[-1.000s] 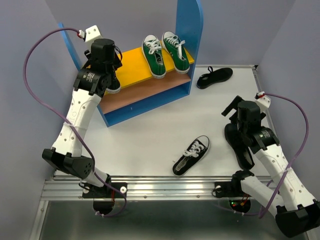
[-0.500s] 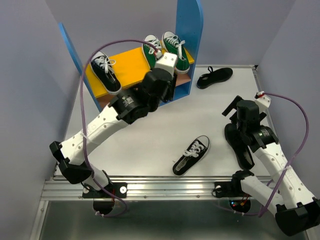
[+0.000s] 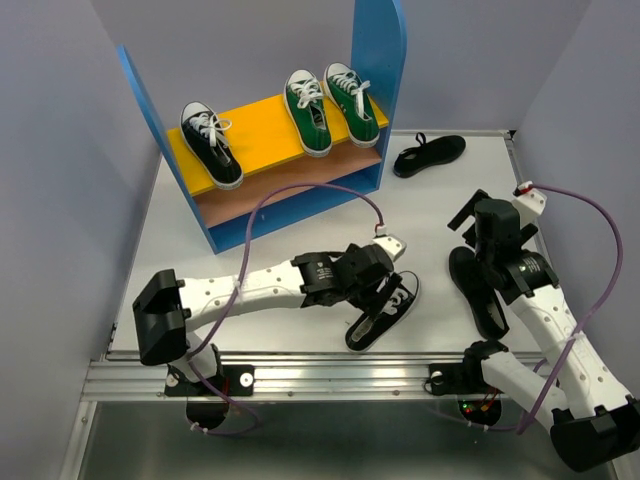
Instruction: Place and organize the shoes onto the shoe shelf
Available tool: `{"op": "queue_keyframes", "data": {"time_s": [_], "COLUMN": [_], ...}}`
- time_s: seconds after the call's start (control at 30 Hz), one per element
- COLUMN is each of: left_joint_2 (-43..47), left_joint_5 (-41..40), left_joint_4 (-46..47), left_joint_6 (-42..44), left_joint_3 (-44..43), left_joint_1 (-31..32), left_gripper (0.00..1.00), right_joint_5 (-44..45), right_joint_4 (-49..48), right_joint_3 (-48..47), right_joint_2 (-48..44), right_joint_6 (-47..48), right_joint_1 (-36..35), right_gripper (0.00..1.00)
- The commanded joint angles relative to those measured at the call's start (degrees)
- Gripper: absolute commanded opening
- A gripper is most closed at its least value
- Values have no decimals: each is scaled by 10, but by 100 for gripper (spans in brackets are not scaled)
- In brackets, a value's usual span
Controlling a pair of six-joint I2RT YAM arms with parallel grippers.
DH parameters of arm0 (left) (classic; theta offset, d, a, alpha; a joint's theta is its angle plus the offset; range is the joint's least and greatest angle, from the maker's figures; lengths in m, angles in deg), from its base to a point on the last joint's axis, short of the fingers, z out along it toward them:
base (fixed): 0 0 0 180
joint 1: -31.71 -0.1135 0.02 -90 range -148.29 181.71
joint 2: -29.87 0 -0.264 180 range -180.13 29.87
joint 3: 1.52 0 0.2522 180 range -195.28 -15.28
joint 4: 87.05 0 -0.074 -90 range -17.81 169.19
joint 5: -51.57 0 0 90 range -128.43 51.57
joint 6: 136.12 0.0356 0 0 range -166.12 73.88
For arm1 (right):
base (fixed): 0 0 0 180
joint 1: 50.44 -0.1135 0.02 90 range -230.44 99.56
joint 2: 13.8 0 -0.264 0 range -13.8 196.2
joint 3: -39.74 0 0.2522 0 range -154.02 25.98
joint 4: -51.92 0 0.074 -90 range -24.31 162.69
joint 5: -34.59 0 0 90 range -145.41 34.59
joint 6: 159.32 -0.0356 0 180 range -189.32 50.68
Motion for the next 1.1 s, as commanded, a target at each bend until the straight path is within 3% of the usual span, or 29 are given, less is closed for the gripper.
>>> {"op": "queue_keyframes", "data": {"time_s": [0.0, 0.33, 0.7, 0.73, 0.8, 0.83, 0.87, 1.07], "left_joint_2": [-17, -94, -164, -166, -167, -165, -163, -110], "left_joint_5": [35, 48, -51, -64, -83, -88, -91, -123], "left_joint_4": [64, 118, 111, 108, 99, 89, 83, 25], "left_joint_6": [-16, -27, -21, -21, -21, -21, -21, -23], "left_joint_3": [32, 39, 26, 25, 23, 18, 16, -17], "left_joint_1": [22, 65, 65, 65, 65, 65, 65, 60], "left_gripper": [86, 81, 58, 55, 30, 10, 1, 0], "right_joint_5": [23, 10, 8, 7, 6, 6, 6, 6], "right_joint_4": [-6, -4, -4, -4, -4, -4, -4, -4], "right_joint_3": [-31, -29, -23, -22, -19, -19, -19, -20], "right_joint_2": [-3, -4, -6, -6, -10, -11, -10, -9], "right_joint_6": [8, 4, 3, 2, 2, 1, 2, 1], "right_joint_1": [1, 1, 1, 1, 1, 1, 1, 1], "right_gripper": [100, 100, 100, 100, 100, 100, 100, 100]}}
